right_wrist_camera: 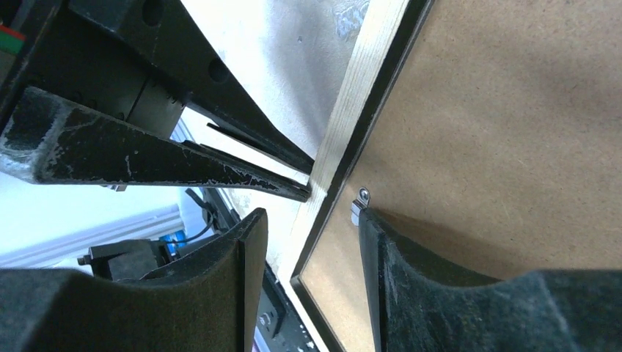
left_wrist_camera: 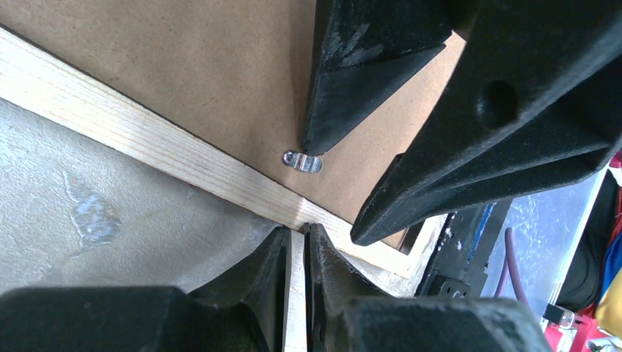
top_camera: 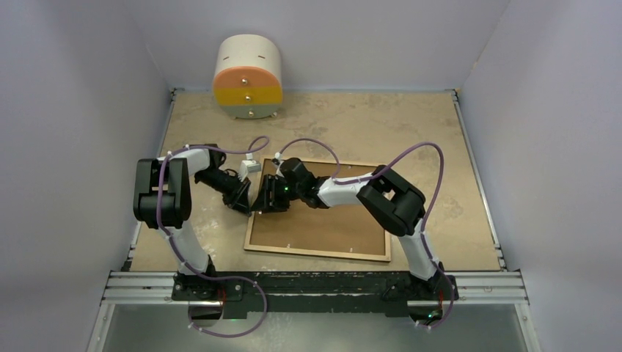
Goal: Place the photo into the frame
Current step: Install the photo frame at the center of the board.
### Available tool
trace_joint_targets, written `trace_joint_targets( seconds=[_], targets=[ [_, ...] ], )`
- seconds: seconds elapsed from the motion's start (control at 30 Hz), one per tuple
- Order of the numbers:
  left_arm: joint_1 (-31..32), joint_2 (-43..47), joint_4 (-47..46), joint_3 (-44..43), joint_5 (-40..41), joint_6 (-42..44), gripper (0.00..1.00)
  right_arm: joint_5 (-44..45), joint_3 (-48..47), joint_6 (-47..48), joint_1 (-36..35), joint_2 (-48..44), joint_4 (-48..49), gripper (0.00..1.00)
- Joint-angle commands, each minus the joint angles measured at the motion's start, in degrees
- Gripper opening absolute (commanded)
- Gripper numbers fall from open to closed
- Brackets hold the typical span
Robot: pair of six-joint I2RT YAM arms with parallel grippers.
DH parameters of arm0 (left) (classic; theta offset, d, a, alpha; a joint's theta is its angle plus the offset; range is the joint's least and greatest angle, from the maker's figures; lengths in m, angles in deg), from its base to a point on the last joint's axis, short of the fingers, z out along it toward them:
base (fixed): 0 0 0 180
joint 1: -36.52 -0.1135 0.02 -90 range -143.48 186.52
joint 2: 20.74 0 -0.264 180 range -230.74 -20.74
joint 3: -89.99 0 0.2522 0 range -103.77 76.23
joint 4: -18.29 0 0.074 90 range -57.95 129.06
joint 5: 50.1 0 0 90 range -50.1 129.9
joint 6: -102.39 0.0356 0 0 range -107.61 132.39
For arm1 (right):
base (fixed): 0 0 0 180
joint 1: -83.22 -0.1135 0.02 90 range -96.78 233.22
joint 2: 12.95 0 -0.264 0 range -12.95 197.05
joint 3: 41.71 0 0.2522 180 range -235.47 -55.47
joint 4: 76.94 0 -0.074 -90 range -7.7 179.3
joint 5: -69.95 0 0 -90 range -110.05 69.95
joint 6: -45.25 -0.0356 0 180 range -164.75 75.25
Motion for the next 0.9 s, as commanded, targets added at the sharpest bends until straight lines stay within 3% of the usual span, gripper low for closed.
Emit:
trace_joint_targets(
  seconds=[0.0,0.27,0.87],
  targets=[
    [-0.1,-1.0,-4.9,0.9,3.6,3.4,0.13,-1.2,-1.9,-1.5,-0.4,1.7,0.6,0.52],
    [-0.1,-1.1,-4.6,1.0,3.4,3.8,0.12,0.2,-0.8,-6.1,-0.5,3.0,3.3,0.5],
    [-0.1,-0.7,-3.8,1.3,3.0,4.7,0.11,1.5,-0.3,-6.4,-0.4,2.1,5.6,0.46]
  ],
)
